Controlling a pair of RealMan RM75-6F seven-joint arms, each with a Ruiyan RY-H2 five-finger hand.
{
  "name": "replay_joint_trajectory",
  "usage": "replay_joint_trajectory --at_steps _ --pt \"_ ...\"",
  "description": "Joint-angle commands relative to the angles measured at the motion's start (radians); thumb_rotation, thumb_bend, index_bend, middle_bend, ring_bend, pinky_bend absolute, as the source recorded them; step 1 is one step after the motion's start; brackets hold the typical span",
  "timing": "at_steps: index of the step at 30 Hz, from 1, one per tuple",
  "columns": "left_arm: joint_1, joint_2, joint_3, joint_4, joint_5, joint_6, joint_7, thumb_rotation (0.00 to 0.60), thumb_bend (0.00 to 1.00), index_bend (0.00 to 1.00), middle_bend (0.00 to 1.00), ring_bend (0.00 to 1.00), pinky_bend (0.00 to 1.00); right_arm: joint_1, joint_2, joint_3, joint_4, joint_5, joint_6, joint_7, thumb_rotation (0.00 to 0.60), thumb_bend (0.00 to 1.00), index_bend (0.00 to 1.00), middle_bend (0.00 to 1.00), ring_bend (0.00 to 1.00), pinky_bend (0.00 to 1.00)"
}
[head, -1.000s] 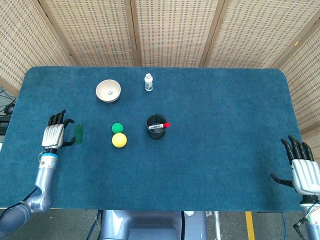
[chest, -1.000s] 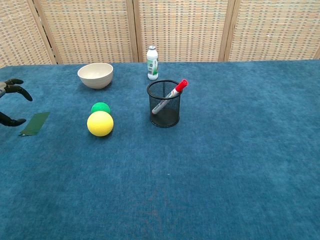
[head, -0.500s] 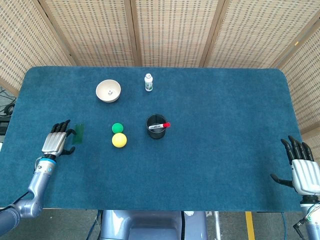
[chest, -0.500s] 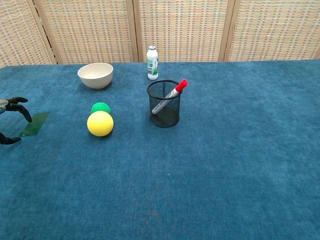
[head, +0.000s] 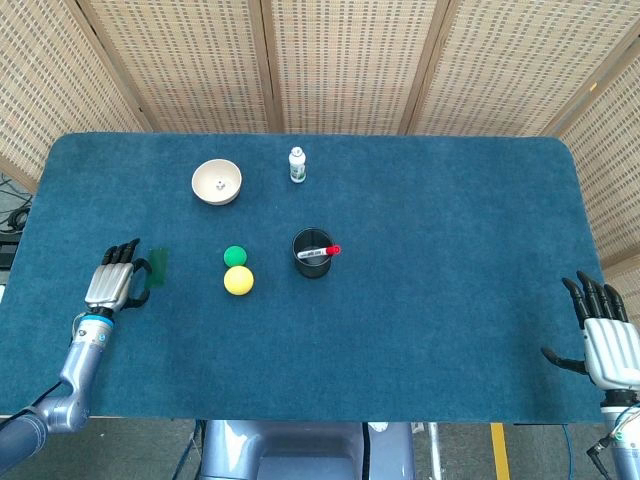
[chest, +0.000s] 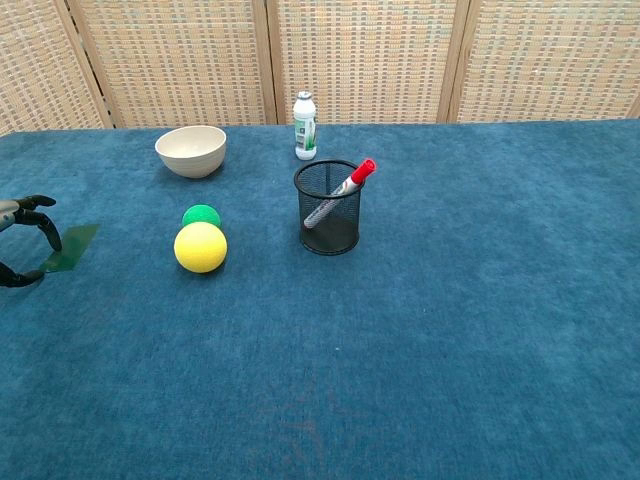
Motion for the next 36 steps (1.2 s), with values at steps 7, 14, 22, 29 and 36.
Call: replay_joint_trajectory --at_steps 7,14,22,29,36 --pt "-0.003 -0.011 -0.001 0.011 -0.003 -0.002 0.004 0.600 0.36 0.39 0.00 0.00 0.00 0.000 0.000 0.000 0.000 0.001 0.000 0.000 0.600 0.00 0.00 0.00 0.00 0.00" --pt "-0.003 -0.021 -0.005 0.022 -0.013 -0.005 0.011 0.600 0.36 0.42 0.00 0.00 0.00 0.001 0.000 0.000 0.001 0.001 -0.001 0.001 0.600 0.00 0.00 0.00 0.00 0.00" --pt "-0.006 -0.035 -0.012 0.041 -0.024 -0.008 0.022 0.600 0.37 0.45 0.00 0.00 0.00 0.000 0.001 0.000 0.000 0.000 0.000 0.004 0.600 0.00 0.00 0.00 0.00 0.00" --pt "-0.010 -0.046 -0.017 0.055 -0.028 -0.011 0.026 0.600 0.37 0.49 0.00 0.00 0.00 0.001 0.001 -0.001 0.001 0.000 -0.003 0.006 0.600 0.00 0.00 0.00 0.00 0.00" --pt "-0.011 -0.055 -0.019 0.062 -0.026 -0.003 0.025 0.600 0.38 0.55 0.00 0.00 0.00 0.001 0.001 -0.001 0.001 -0.001 -0.003 0.008 0.600 0.00 0.00 0.00 0.00 0.00"
